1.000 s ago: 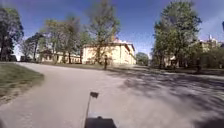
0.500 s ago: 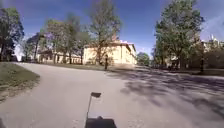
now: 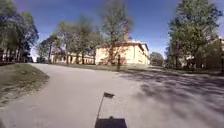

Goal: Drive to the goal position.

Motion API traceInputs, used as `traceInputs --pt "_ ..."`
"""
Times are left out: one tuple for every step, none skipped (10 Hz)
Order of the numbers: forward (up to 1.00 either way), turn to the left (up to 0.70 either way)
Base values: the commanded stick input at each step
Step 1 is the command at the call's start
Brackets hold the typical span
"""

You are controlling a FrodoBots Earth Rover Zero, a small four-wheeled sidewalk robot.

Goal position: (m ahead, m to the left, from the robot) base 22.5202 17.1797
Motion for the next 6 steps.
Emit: traceInputs --pt "0.7 0.35" --pt "0.7 0.35" --pt "0.7 0.35" --pt "0.7 0.21" --pt "0.7 0.01" --pt "0.7 0.0"
